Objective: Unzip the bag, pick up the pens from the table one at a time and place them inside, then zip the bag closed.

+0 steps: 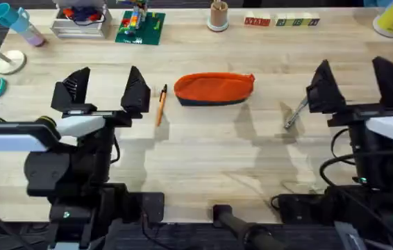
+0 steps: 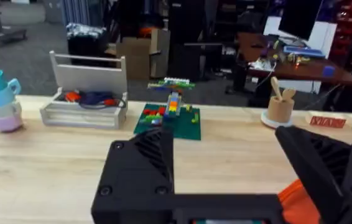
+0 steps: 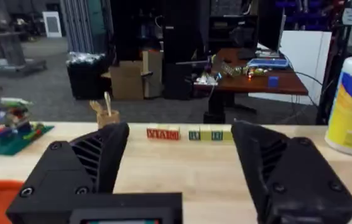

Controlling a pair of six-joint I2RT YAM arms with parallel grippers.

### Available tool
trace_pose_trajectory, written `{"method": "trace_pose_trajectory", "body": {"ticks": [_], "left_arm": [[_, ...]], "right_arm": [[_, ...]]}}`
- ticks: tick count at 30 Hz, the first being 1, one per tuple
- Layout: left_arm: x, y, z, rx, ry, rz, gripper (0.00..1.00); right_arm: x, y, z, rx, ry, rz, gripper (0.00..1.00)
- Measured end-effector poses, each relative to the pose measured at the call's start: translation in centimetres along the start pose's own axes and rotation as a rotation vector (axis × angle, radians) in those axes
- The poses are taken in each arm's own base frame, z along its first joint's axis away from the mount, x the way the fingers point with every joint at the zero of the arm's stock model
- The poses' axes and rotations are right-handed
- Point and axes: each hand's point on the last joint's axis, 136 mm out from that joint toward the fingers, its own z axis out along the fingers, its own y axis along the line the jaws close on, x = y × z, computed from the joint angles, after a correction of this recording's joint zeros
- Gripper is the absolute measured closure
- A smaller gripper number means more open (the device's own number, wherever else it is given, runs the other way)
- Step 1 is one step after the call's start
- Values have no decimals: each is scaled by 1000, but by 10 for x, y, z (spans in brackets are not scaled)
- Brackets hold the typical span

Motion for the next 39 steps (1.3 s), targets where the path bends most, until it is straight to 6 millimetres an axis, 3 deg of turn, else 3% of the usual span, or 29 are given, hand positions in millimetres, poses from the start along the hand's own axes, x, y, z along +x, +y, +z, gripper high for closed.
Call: {"method": "trace_pose_trajectory", "body": {"ticks": [12, 16, 24, 34, 39], "left_arm": [[-50, -4, -6, -15, 110, -3, 9], [-70, -5, 0, -22, 195, -4, 8], [-89, -7, 26, -39, 382, -5, 8], [-72, -5, 55, -61, 643, -6, 8], [-66, -5, 62, -68, 749, -8, 8]], "right_arm": [[-57, 2, -7, -3, -47, 26, 6], [-66, 2, -8, 0, -1, 30, 5], [-59, 2, 13, 9, 190, 42, 5], [-43, 0, 61, 24, 528, 53, 4], [-23, -1, 80, 35, 722, 60, 5]]}}
